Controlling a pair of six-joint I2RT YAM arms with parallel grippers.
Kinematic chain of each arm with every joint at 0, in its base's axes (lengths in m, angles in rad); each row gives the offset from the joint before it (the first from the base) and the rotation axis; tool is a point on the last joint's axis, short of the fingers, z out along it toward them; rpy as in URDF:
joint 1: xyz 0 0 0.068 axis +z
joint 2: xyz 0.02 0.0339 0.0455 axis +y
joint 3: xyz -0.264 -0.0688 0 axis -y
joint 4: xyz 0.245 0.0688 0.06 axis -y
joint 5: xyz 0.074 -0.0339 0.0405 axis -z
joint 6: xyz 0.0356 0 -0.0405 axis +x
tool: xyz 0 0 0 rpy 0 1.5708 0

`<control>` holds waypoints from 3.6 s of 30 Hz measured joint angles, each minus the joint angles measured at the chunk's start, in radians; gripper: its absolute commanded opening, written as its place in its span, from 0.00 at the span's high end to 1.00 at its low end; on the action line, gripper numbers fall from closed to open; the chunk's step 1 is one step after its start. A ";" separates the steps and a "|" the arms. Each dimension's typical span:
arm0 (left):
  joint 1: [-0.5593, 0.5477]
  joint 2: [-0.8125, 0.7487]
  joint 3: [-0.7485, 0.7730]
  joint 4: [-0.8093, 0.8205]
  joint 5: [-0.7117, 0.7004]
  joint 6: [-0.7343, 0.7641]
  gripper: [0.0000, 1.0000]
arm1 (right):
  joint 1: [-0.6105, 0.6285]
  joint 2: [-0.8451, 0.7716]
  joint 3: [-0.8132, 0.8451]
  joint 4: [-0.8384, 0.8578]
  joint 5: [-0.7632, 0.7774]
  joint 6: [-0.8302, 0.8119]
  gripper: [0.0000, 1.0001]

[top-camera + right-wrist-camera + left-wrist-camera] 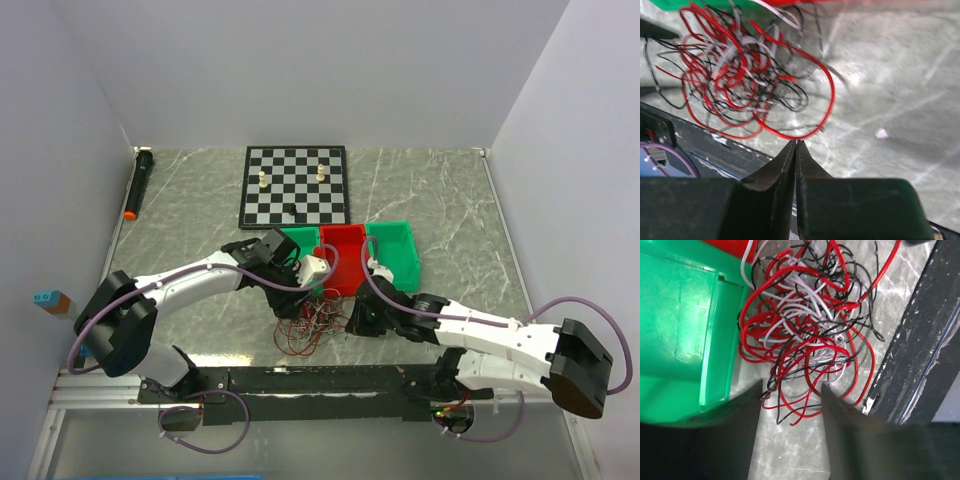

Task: Untangle the cables

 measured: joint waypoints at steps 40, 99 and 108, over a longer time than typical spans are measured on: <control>-0.002 -0.177 -0.034 -0.075 -0.064 0.019 0.92 | -0.066 0.029 -0.061 0.073 -0.026 0.264 0.83; 0.347 -0.422 -0.332 -0.122 -0.438 0.356 0.99 | -0.041 -0.431 0.910 0.048 0.754 -0.700 1.00; 0.347 -0.448 -0.205 -0.165 -0.402 0.328 0.92 | -0.041 -0.265 0.975 0.158 0.712 -0.827 1.00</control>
